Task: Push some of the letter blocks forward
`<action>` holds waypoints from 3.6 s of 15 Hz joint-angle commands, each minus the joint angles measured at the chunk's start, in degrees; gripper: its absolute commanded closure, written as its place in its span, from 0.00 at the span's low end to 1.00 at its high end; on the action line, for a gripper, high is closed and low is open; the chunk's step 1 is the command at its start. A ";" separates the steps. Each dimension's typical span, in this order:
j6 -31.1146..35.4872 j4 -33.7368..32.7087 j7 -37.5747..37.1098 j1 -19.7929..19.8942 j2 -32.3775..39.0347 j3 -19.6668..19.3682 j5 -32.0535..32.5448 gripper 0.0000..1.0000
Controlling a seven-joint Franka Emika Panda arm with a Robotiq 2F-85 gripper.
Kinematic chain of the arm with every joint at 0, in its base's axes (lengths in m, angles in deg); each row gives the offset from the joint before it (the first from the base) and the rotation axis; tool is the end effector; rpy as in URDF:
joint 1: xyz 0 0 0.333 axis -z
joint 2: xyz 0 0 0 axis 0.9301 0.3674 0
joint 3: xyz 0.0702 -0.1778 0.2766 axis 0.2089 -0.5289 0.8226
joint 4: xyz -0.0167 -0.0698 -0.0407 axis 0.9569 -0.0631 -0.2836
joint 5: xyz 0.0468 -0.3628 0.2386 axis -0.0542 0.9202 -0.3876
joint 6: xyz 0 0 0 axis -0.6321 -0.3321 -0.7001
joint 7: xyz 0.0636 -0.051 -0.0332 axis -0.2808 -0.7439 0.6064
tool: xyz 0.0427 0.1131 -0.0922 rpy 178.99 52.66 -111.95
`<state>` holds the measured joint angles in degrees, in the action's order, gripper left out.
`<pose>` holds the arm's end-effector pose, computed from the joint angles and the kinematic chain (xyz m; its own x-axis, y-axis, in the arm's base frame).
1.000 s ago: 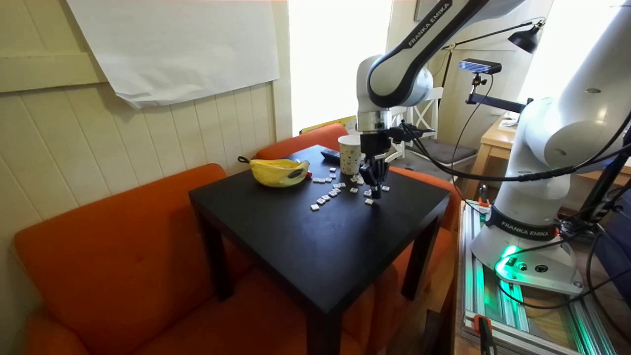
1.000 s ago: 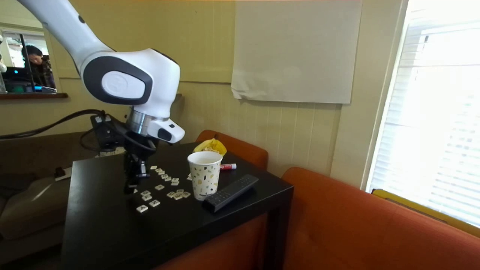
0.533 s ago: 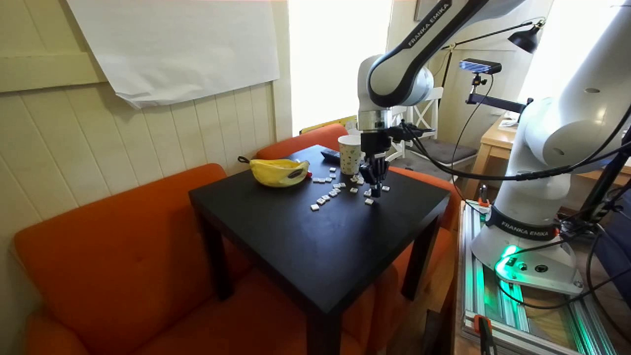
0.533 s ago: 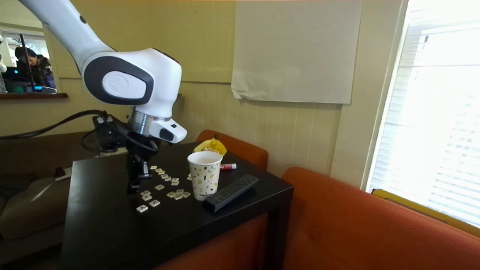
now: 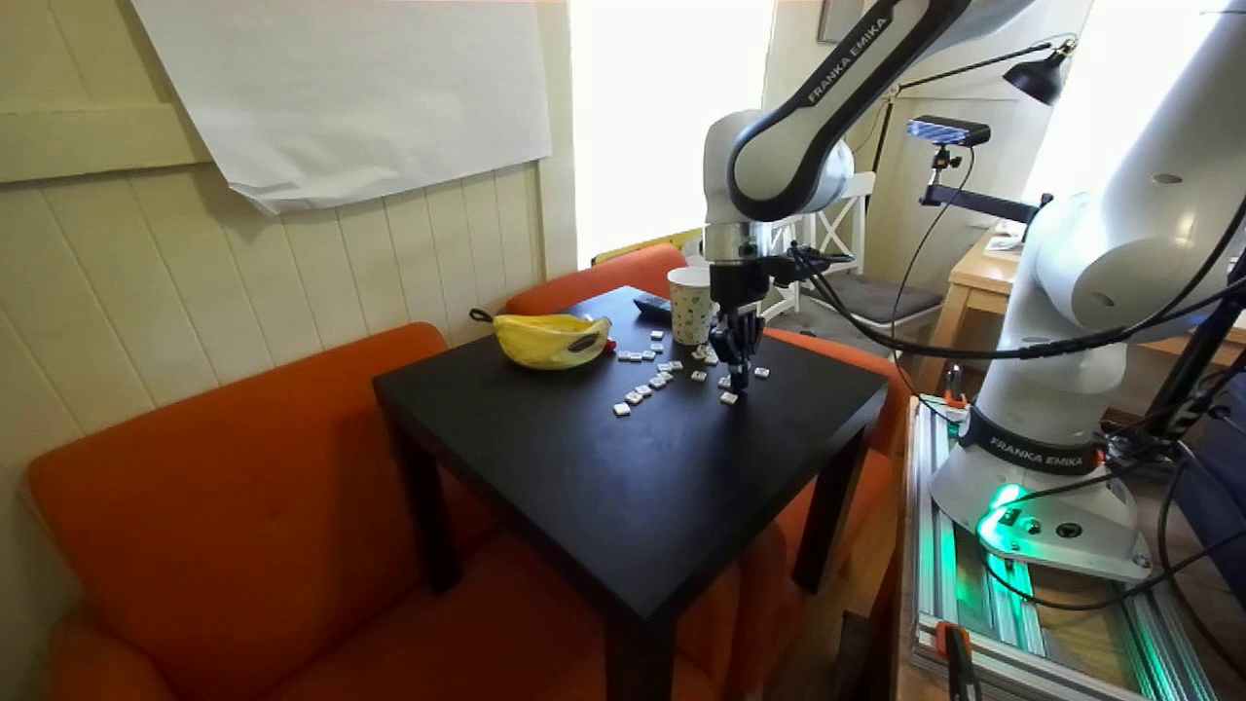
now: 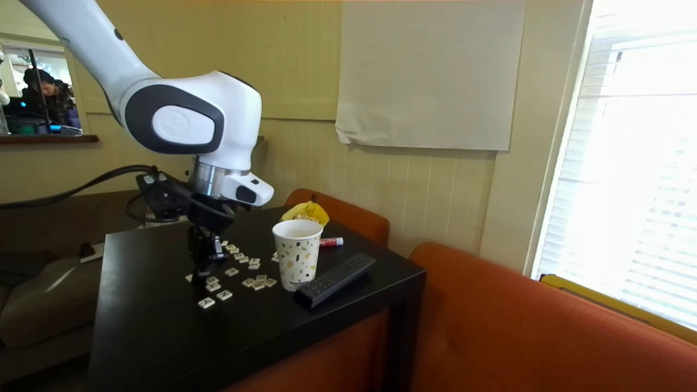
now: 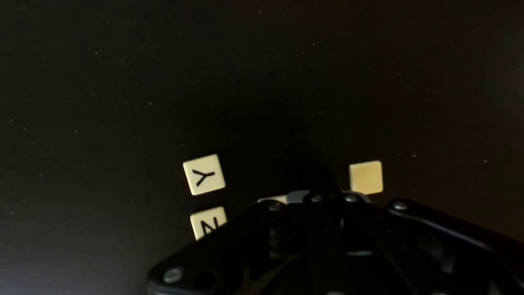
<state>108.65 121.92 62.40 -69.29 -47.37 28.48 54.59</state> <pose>0.3828 0.0076 0.2133 0.9675 -0.1625 -0.1937 -0.1901 -0.9727 -0.1334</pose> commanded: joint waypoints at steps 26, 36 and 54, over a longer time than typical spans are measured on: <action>20.88 0.04 -6.20 -0.33 2.64 2.94 4.59 1.00; -14.91 -0.30 -10.53 3.27 -13.01 1.83 7.13 1.00; -2.01 0.12 -9.98 2.26 -0.45 2.71 6.91 1.00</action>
<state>104.77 122.12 53.30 -67.04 -50.23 30.91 60.23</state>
